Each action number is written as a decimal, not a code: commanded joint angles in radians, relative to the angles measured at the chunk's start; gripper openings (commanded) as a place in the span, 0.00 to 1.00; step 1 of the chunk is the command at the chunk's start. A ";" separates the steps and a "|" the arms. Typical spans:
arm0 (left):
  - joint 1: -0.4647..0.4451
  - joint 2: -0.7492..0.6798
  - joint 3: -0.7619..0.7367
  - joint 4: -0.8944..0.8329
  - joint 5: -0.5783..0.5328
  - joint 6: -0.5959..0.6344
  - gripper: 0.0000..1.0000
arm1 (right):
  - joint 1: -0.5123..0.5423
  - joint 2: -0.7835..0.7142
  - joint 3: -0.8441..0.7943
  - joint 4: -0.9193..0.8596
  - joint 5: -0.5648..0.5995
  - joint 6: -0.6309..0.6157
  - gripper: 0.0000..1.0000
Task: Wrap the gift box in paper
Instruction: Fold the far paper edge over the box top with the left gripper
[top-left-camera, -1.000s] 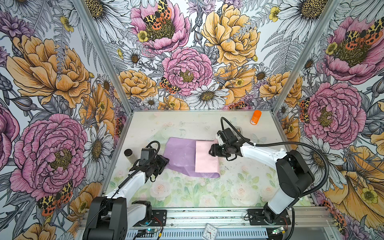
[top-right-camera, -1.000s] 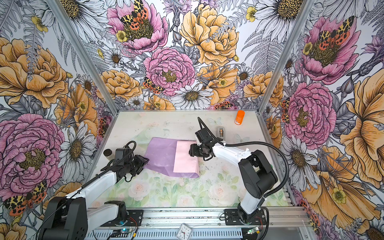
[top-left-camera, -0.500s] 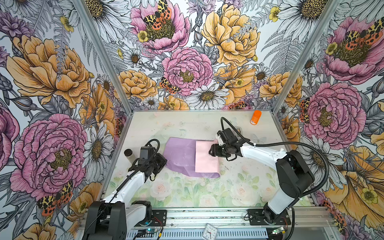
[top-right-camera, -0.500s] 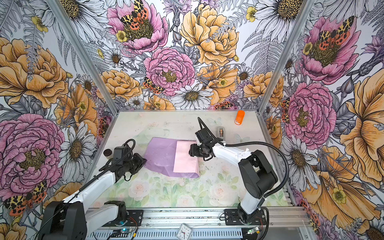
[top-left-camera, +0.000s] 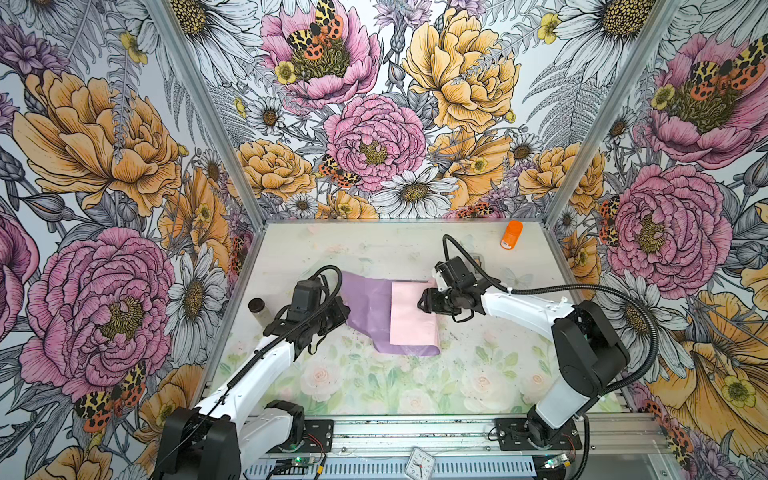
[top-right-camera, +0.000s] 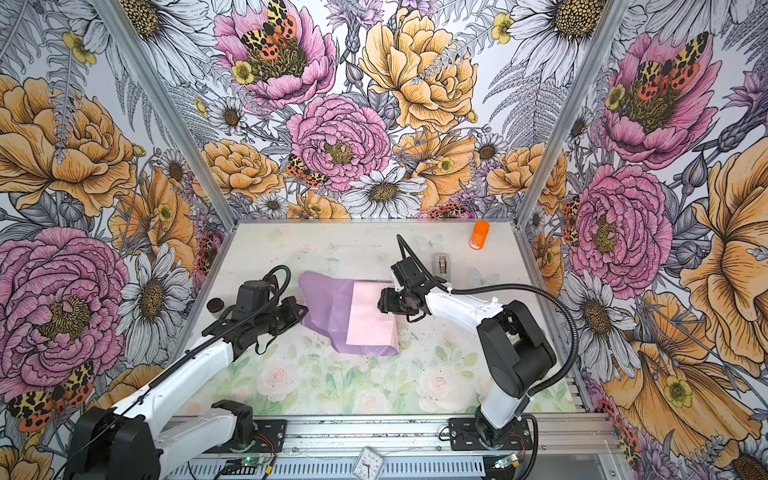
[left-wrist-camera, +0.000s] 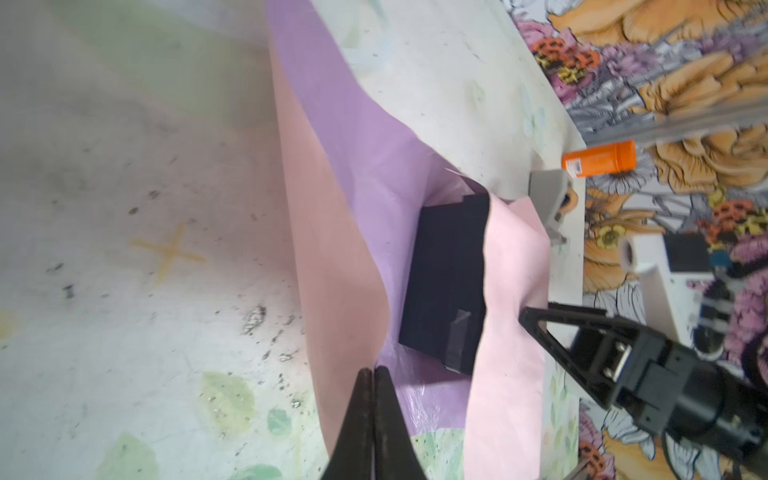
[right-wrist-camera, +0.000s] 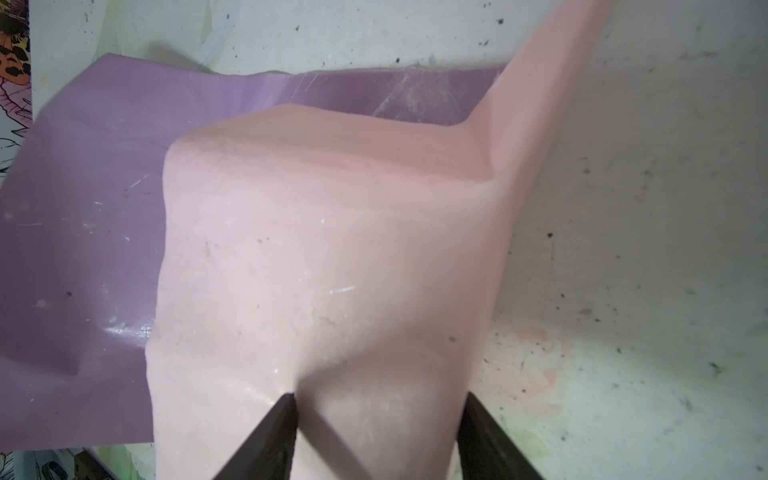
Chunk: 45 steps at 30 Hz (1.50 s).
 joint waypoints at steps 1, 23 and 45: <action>-0.086 0.022 0.067 0.008 0.031 0.144 0.00 | 0.007 0.015 -0.029 -0.022 0.000 0.012 0.60; -0.414 0.442 0.367 -0.058 0.160 0.356 0.00 | -0.009 -0.027 -0.061 0.045 -0.038 0.042 0.61; -0.432 0.544 0.444 -0.112 0.144 0.388 0.00 | -0.098 -0.141 -0.075 0.070 -0.139 0.039 0.73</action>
